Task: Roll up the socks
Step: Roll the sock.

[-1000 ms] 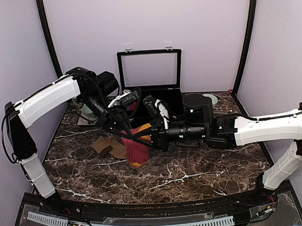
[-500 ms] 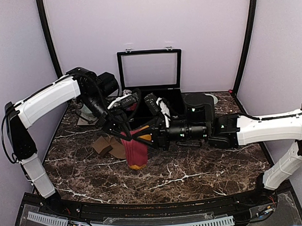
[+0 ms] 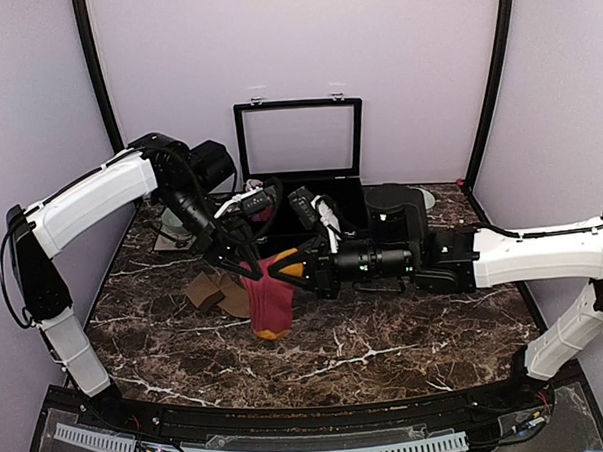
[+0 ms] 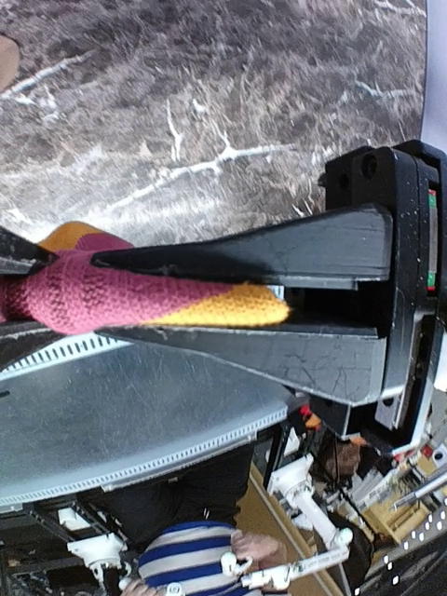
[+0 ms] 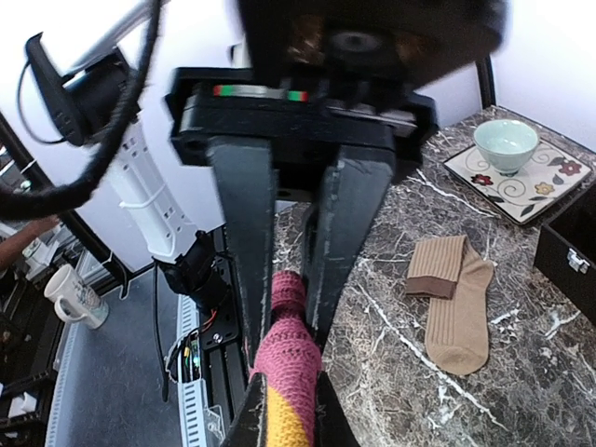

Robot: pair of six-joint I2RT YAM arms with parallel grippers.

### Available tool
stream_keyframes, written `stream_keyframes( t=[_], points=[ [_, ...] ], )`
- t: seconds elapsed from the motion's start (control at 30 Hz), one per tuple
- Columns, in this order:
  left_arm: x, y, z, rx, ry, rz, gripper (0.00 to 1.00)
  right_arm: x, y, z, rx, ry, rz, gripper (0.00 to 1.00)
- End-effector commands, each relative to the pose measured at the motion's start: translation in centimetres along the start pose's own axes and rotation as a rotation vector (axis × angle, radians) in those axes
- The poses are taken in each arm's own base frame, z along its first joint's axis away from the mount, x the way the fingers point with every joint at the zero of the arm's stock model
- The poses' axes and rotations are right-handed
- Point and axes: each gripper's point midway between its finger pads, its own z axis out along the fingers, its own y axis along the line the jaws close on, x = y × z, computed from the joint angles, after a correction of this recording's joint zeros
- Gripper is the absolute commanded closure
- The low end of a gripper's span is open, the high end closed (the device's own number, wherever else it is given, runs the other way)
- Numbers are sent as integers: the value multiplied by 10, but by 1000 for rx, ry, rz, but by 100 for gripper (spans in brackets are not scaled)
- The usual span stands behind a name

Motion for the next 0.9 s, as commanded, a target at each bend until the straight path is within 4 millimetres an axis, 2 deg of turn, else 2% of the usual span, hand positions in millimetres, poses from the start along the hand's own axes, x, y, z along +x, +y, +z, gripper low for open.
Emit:
stream_keyframes(
  t=[0.0, 0.1, 0.2, 0.23, 0.4, 0.5, 0.57, 0.63, 0.7, 0.77, 0.87],
  points=[
    [-28, 0, -30, -218, -43, 141, 91, -23, -6, 15, 12, 0, 72, 100],
    [-30, 18, -47, -433, -34, 208, 57, -27, -18, 27, 49, 24, 137, 100],
    [-28, 24, -65, -596, -27, 265, 5, -27, -26, 36, 79, 29, 179, 100],
    [-27, 24, -70, -630, -27, 283, 2, -27, -29, 38, 88, 24, 190, 100],
    [-26, 3, -86, -718, -16, 417, 1, -33, -29, 53, 79, 26, 181, 100],
    [-19, 11, -103, -879, -33, 430, 1, -34, -28, 61, 71, 26, 174, 100],
    [-7, 2, -94, -848, -35, 481, 2, -36, -28, 65, 78, 19, 171, 100],
    [7, -4, -78, -777, -18, 491, 15, -37, -26, 70, 82, 18, 170, 100],
    [19, 7, -71, -778, 25, 454, 30, -39, -24, 72, 82, 10, 173, 100],
    [25, 17, -70, -795, 58, 428, 33, -40, -22, 73, 79, 2, 188, 100],
    [22, 23, -72, -841, 64, 457, 33, -39, -23, 76, 92, 0, 214, 100]
  ],
)
